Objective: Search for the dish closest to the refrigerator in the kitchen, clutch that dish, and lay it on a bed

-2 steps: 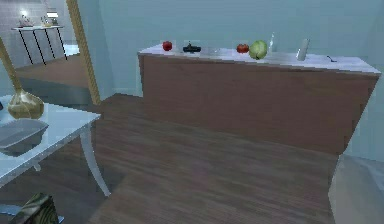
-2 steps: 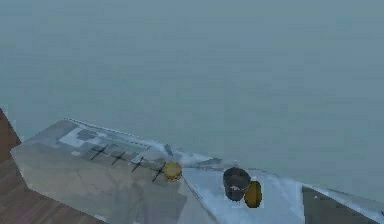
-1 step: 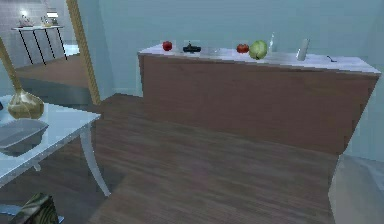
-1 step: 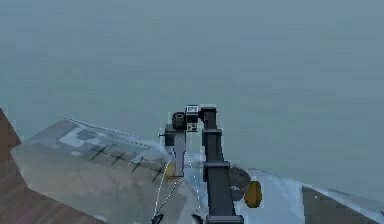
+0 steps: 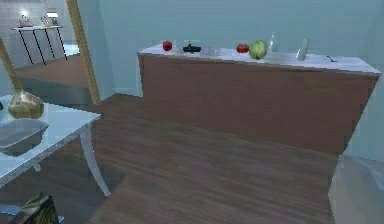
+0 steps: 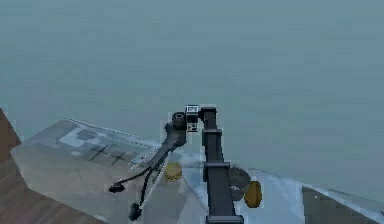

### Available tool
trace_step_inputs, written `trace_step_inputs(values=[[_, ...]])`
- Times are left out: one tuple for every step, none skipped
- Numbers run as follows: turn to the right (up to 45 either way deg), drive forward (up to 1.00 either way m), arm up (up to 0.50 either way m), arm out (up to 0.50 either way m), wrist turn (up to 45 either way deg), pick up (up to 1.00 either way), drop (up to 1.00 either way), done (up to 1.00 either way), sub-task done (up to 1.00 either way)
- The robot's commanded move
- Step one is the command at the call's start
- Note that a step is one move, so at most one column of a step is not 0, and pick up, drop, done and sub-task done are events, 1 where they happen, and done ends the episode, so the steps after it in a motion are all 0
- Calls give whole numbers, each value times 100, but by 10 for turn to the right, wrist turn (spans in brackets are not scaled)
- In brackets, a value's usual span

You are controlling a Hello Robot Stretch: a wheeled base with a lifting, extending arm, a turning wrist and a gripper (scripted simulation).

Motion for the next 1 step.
trace_step_inputs(values=[[0, 0, 0, 0, 450, 0, 0, 0, 0]])
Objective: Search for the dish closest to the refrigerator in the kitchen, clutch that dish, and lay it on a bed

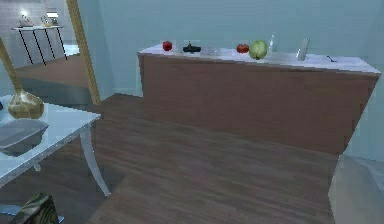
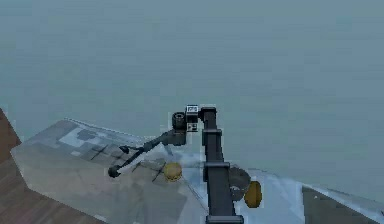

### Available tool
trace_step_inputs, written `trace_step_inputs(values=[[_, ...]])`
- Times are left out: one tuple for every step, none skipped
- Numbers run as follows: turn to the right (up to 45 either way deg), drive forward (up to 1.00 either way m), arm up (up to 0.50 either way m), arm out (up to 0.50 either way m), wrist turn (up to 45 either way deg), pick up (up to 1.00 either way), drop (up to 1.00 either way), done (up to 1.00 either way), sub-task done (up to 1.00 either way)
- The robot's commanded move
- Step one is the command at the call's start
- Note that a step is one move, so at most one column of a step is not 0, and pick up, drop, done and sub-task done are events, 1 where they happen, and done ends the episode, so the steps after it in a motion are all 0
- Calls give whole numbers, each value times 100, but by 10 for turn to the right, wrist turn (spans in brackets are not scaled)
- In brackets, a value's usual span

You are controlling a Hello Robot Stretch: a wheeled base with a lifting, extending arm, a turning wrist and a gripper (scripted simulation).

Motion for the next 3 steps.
trace_step_inputs(values=[[0, 0, 0, 0, 450, 0, 0, 0, 0], [0, 0, 0, 0, 270, 0, 0, 0, 0], [0, 0, -30, 0, 0, 0, 0, 0, 0]])
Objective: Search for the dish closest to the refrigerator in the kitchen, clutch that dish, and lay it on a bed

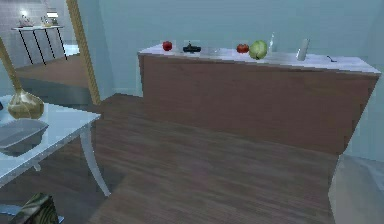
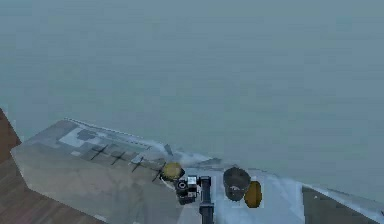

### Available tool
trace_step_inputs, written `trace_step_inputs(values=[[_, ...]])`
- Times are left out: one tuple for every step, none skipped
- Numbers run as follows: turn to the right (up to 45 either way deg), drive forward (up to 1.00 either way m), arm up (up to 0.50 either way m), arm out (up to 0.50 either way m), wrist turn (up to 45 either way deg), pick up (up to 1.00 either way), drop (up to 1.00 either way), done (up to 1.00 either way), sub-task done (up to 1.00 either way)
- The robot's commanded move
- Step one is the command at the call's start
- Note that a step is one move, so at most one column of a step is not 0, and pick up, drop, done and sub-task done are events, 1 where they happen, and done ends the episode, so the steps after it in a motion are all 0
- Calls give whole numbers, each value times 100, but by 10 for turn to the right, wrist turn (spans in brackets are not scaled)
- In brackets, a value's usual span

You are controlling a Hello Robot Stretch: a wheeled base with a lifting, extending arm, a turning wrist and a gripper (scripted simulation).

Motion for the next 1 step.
trace_step_inputs(values=[[0, 0, 0, 0, 0, 100, 0, 0, 0]])
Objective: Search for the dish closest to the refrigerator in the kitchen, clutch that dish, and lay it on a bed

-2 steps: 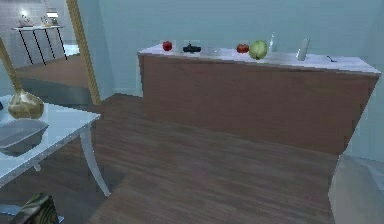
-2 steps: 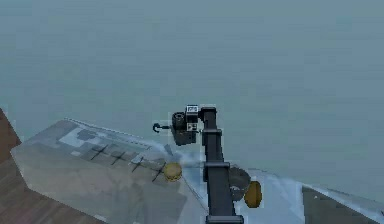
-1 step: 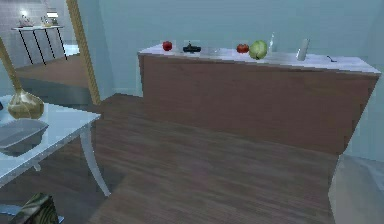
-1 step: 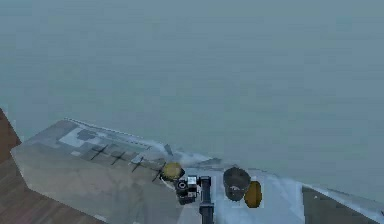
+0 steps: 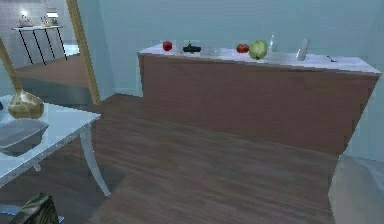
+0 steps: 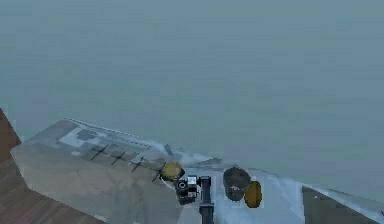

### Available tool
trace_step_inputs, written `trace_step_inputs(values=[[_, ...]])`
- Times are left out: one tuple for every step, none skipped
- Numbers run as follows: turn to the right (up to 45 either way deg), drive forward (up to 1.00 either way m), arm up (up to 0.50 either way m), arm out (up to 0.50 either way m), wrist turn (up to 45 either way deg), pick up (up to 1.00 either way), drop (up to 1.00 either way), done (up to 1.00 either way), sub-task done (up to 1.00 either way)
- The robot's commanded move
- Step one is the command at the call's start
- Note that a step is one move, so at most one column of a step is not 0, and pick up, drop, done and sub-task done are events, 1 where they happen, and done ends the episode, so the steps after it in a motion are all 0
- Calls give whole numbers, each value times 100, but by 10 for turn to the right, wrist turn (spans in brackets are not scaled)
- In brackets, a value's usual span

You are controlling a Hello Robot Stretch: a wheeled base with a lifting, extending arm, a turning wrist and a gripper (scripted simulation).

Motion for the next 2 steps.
trace_step_inputs(values=[[0, 0, 10, 0, 0, 0, 0, 0, 0], [0, 0, 36, 0, 0, 0, 0, 0, 0]])
